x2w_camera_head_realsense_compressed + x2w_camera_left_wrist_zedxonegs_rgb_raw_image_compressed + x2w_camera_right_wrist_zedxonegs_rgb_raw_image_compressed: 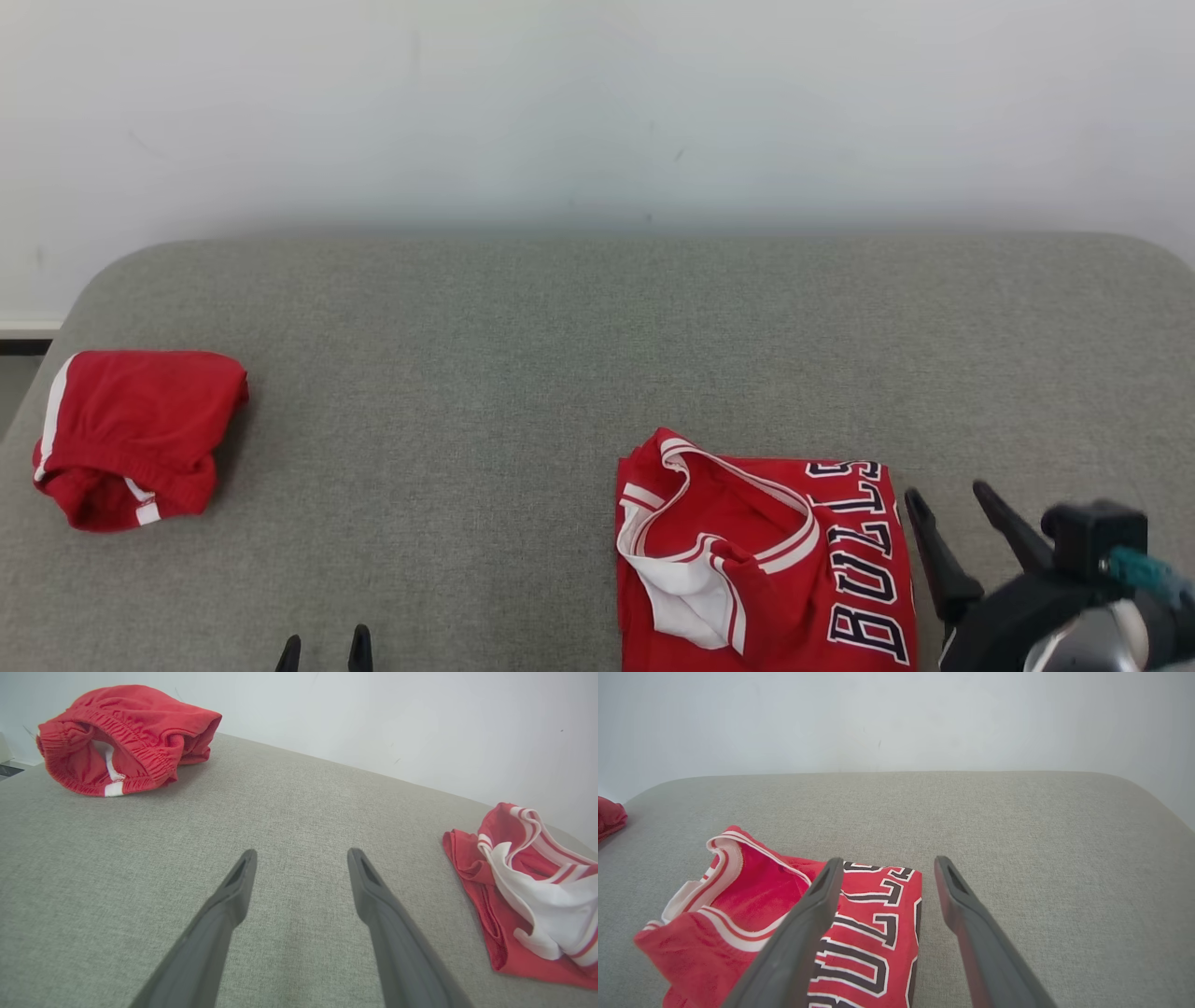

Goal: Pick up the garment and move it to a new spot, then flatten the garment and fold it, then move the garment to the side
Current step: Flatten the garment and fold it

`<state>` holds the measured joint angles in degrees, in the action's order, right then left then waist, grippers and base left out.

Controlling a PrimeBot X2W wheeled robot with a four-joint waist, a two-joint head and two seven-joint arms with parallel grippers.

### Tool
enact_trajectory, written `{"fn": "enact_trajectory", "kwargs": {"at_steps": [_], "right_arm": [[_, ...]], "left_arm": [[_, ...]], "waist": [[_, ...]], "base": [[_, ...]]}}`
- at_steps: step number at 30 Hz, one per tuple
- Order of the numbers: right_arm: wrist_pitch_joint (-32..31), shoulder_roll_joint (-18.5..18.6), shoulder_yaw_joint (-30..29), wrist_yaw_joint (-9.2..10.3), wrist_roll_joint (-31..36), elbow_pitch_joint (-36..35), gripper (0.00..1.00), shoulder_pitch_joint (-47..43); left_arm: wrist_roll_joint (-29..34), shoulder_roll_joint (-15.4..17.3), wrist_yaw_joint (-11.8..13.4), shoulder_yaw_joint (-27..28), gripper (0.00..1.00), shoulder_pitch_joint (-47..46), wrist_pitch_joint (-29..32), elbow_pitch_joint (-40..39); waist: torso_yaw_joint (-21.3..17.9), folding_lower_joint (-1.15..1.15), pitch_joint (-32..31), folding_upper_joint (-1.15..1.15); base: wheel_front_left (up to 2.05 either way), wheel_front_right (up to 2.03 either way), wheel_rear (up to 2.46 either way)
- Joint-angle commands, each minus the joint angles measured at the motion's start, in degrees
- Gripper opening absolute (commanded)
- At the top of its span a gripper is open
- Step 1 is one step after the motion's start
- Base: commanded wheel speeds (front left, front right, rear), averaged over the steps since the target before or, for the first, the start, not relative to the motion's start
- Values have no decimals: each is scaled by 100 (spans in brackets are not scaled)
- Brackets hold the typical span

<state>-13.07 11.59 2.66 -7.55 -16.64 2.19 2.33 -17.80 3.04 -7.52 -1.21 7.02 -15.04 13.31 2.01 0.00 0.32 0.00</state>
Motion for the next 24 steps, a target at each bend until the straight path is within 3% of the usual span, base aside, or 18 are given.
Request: {"fn": "enact_trajectory", "kwargs": {"at_steps": [1, 13, 24], "right_arm": [[97, -74, -65, 15, 84, 9, 100, -140], [685, -561, -127, 15, 548, 151, 100, -660], [662, -680, 958, 15, 322, 217, 100, -340]], "left_arm": [[-29, -9, 7, 25, 100, 83, -18, -8], [-48, -14, 7, 38, 100, 98, -18, -47], [-7, -16, 7, 41, 100, 100, -18, -70]], "waist": [[-33, 0, -43, 0], [-88, 0, -76, 0], [-13, 0, -62, 0]], "base": [[0, 0, 0], [0, 0, 0], [0, 0, 0]]}}
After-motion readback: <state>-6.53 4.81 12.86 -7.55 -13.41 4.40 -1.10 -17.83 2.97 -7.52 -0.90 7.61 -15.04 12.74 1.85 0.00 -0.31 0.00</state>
